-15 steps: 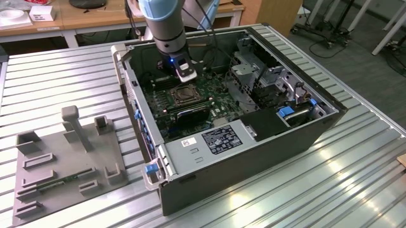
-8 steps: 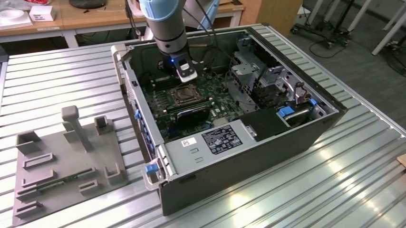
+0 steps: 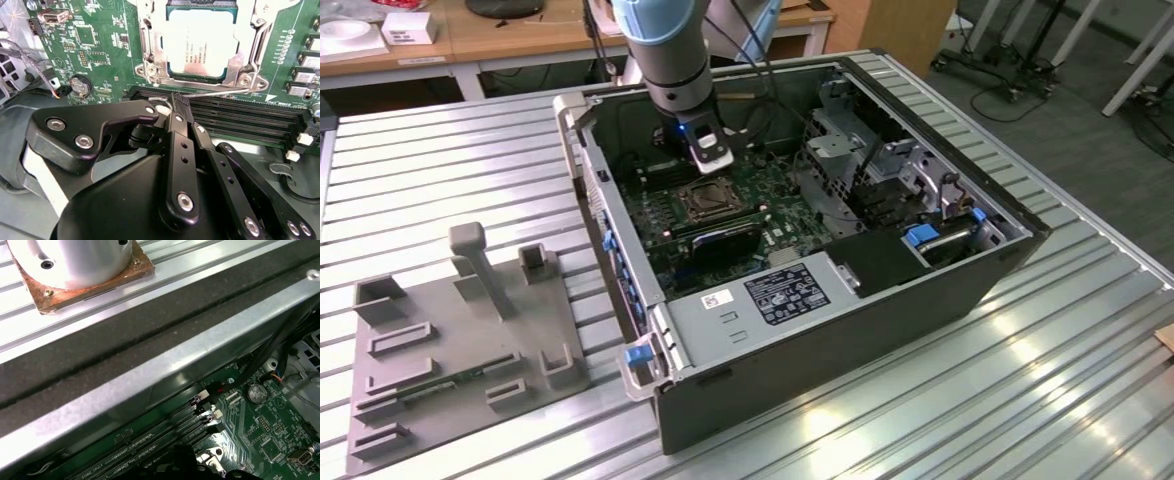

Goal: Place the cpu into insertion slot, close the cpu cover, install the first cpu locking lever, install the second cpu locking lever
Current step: 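Install the first cpu locking lever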

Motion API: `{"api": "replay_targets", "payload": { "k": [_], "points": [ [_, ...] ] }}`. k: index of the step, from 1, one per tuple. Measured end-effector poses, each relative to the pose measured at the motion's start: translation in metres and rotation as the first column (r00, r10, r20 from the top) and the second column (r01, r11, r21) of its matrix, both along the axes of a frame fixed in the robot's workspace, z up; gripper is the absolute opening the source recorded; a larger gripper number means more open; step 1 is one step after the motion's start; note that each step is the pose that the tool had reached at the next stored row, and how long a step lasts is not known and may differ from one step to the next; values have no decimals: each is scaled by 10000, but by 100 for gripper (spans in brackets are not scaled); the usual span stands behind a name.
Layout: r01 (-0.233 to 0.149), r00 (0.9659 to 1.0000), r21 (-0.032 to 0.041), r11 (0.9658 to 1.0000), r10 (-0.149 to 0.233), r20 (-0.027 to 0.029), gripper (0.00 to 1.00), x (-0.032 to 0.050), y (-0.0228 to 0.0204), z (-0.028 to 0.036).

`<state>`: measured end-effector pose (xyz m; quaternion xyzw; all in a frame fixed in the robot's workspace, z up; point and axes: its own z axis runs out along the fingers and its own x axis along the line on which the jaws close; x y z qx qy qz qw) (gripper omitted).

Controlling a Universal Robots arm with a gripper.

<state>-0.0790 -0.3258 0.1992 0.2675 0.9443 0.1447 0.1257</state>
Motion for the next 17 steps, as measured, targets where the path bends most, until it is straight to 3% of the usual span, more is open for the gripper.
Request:
{"api": "replay_targets", "payload": {
  "k": [9,17],
  "points": [
    [164,9999,9,9999,-164,2,11,0,31,-7],
    [215,9998,7,9998,-215,0,11,-1,28,-49]
  ]
}}
